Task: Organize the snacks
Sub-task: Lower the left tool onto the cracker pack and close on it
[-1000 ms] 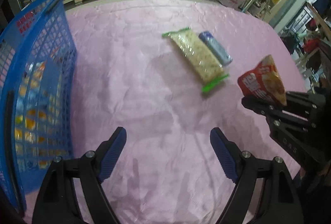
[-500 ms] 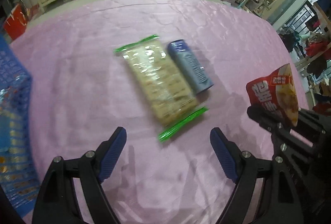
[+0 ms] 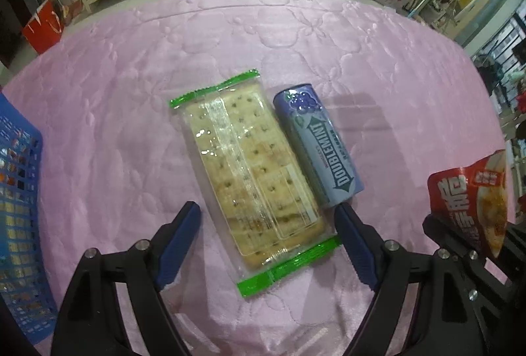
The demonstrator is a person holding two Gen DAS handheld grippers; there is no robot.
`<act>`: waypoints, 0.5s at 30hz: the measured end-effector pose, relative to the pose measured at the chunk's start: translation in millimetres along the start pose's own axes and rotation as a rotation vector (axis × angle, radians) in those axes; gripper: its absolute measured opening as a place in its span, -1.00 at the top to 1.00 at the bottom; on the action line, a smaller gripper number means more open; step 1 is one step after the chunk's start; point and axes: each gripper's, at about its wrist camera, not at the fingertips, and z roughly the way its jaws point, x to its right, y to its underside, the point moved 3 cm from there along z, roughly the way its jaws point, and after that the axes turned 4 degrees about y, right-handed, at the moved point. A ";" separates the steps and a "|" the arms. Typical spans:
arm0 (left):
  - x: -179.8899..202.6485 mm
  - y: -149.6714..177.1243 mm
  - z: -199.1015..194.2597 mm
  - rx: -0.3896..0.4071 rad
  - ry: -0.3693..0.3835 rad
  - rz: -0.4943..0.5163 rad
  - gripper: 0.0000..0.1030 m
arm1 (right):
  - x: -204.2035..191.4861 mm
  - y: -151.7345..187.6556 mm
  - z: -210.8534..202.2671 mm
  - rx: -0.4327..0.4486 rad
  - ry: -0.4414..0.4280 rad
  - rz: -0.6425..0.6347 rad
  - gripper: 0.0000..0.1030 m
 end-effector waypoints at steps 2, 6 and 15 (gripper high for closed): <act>3.1 0.9 4.1 -0.012 -0.049 0.041 -0.65 | 0.2 0.9 0.9 -0.002 -0.005 0.002 0.89; 4.9 -0.3 8.9 0.003 -0.071 0.031 -0.69 | 0.3 1.3 2.2 -0.004 -0.011 0.008 0.89; -11.5 14.0 -13.1 -0.008 -0.037 0.064 -0.11 | -3.2 5.1 1.4 -0.016 -0.021 0.014 0.89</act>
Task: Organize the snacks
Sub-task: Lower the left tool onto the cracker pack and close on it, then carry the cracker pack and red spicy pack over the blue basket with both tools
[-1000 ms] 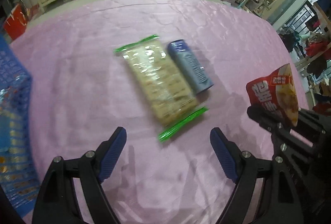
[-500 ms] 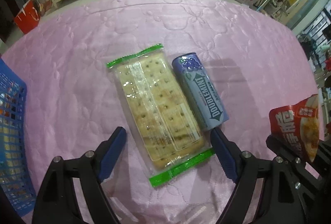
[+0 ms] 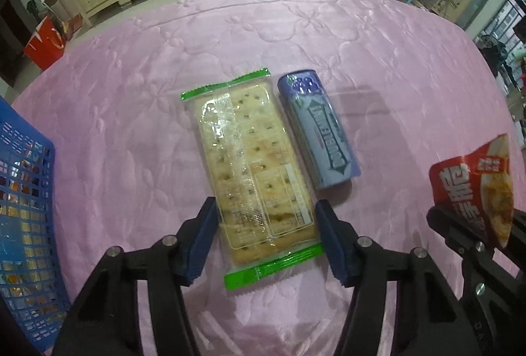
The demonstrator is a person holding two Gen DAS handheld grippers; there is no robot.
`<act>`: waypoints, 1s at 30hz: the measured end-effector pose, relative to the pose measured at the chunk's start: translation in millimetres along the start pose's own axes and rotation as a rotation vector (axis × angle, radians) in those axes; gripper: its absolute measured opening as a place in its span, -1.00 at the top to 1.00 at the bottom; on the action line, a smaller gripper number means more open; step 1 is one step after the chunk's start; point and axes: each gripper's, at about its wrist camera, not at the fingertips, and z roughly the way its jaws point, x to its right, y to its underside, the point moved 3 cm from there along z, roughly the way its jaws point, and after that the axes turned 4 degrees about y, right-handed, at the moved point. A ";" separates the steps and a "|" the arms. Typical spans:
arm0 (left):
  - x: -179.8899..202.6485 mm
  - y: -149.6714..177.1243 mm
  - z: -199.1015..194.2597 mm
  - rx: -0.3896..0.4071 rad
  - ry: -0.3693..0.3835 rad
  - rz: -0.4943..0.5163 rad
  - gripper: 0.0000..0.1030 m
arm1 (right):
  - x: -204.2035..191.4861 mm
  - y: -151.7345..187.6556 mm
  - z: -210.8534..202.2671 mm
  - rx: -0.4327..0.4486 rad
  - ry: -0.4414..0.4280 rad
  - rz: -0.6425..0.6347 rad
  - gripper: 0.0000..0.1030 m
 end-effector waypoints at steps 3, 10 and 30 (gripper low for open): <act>-1.8 14.1 -6.5 0.001 0.013 0.023 -0.10 | -7.2 3.4 -3.5 -0.001 0.001 -0.010 0.89; -9.0 45.6 -40.2 0.032 0.058 0.052 -0.10 | -25.1 8.6 -18.5 -0.002 0.002 -0.021 0.89; -58.0 121.6 -190.3 0.223 0.091 0.079 -0.10 | -111.0 22.9 -110.8 0.072 -0.010 -0.075 0.90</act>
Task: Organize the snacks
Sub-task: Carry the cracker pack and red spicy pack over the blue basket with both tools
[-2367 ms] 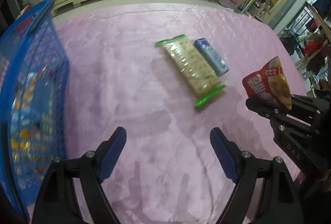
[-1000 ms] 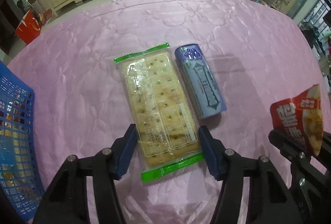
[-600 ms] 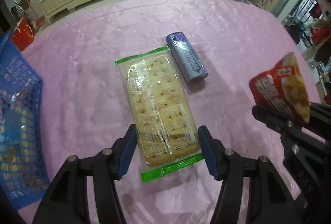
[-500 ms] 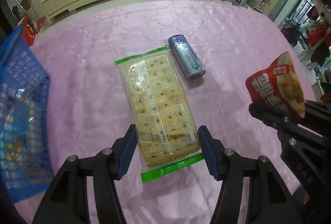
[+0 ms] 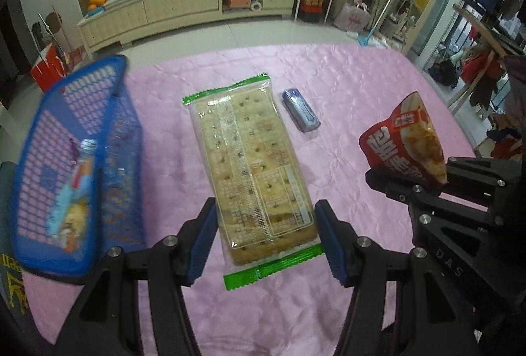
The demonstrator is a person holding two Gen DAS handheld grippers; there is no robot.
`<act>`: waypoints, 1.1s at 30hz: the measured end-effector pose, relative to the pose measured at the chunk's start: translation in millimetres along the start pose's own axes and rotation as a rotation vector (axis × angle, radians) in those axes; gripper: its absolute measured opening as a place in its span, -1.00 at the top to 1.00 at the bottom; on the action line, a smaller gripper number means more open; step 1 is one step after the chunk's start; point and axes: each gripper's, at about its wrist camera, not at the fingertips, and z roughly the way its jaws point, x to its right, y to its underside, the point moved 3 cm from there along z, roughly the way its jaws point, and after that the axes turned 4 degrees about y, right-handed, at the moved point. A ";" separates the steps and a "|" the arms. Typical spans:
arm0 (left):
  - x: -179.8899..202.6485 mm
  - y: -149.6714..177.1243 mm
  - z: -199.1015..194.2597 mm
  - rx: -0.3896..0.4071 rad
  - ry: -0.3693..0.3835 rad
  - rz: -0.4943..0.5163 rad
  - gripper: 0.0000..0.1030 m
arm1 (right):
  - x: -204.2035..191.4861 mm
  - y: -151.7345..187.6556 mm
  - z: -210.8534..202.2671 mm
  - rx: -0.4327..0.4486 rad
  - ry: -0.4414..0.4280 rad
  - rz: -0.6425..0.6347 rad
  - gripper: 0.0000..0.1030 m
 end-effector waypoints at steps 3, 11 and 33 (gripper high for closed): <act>-8.4 -3.0 -12.7 0.031 -0.004 -0.005 -0.10 | -17.5 -6.1 -11.8 0.019 -0.004 -0.009 0.90; -58.6 9.4 -62.1 0.099 -0.043 -0.005 -0.10 | -69.8 -27.4 -33.8 0.075 -0.017 -0.054 0.89; -174.3 17.5 -63.1 0.078 -0.101 -0.083 -0.10 | -180.6 -68.8 17.7 0.041 -0.109 -0.185 0.89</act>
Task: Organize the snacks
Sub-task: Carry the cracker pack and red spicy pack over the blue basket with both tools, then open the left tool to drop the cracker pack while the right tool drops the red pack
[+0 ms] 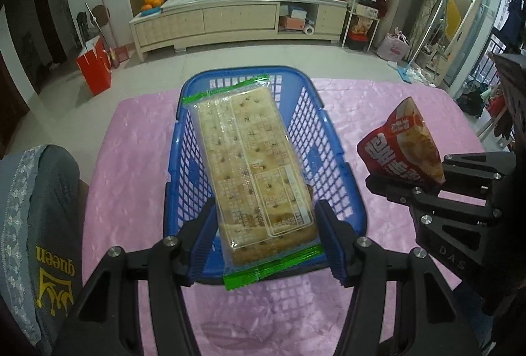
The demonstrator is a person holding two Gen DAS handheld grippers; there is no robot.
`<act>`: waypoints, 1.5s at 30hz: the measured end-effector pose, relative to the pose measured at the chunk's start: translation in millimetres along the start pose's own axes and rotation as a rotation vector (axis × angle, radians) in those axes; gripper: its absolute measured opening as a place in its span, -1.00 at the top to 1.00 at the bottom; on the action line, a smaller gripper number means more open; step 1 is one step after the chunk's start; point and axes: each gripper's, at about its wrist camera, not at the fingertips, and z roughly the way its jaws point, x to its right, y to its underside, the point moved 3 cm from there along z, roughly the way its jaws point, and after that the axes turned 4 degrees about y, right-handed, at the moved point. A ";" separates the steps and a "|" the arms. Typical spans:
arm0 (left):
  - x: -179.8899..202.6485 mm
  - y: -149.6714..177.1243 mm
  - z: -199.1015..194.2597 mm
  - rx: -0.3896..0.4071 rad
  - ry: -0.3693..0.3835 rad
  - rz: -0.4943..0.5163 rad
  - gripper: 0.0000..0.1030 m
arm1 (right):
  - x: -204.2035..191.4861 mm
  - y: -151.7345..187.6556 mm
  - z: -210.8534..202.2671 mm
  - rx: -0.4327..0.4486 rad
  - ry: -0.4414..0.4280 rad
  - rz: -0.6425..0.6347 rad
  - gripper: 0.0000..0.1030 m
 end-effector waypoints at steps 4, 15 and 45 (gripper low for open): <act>-6.0 -0.6 19.7 -0.023 0.014 -0.005 -0.10 | -2.4 -4.6 13.8 -0.017 -0.005 -0.002 0.89; -12.2 -19.5 60.4 -0.062 0.045 0.012 -0.10 | 12.6 -18.8 37.4 -0.037 0.010 0.021 0.89; -59.2 -3.3 -5.5 0.023 -0.050 -0.044 -0.45 | -44.9 -46.6 28.4 -0.022 -0.064 -0.096 0.89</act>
